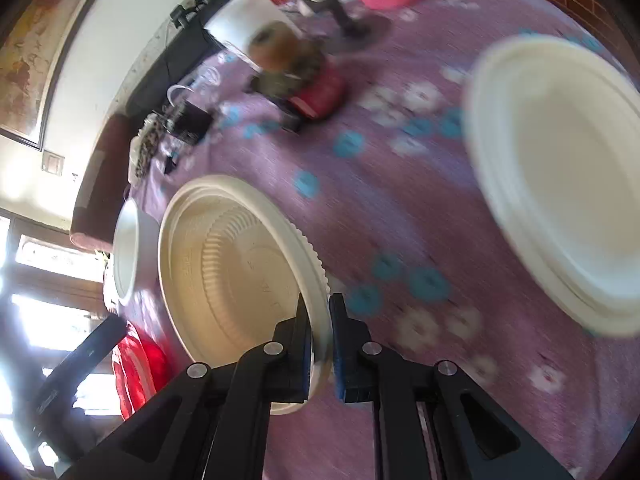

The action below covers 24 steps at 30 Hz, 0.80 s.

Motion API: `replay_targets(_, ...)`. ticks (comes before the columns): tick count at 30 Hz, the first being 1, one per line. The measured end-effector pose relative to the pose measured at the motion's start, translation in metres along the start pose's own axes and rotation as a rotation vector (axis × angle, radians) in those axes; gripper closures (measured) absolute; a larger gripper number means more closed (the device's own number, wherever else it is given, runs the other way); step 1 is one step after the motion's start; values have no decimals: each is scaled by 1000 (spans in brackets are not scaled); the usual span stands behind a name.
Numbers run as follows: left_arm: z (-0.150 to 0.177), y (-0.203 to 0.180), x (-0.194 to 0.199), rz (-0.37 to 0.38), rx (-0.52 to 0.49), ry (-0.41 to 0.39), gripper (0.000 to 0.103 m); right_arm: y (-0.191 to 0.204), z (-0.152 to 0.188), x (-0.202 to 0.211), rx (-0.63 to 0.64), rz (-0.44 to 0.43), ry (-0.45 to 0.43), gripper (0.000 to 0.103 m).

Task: Organize plates and bowls
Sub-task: 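Lift the beige bowl with the right gripper and carry it toward the red plates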

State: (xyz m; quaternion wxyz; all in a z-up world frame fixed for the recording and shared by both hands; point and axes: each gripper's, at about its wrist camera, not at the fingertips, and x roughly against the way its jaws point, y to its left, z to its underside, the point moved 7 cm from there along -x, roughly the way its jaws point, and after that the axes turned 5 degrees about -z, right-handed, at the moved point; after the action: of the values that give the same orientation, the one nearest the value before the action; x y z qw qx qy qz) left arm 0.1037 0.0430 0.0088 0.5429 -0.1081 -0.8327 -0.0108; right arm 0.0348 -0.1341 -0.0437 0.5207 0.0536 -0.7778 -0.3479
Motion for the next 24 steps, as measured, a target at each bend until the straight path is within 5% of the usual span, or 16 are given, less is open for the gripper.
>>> replay_targets(5, 11, -32, -46, -5, -2, 100, 23, -14, -2, 4, 9, 16, -13, 89)
replay_targets(9, 13, -39, -67, 1, 34, 131, 28, -14, -3, 4, 46, 39, -46, 64)
replay_targets(13, 14, -45, -66, 31, 29, 141, 84, -10, -3, 6, 75, 25, -67, 64)
replay_targets(14, 15, -49, -64, 45, 21, 147, 88, -9, -3, 6, 79, 21, -71, 64)
replay_targets(16, 17, -56, -57, 28, 1, 124, 89, -6, -2, 7, 94, 23, -79, 66)
replay_targets(21, 26, -57, -30, 55, 33, 67, 90, 4, 2, 26, 129, 40, -143, 89)
replay_targets(24, 36, -50, -10, 95, 77, 49, 90, 12, 9, 39, 143, 17, -160, 91)
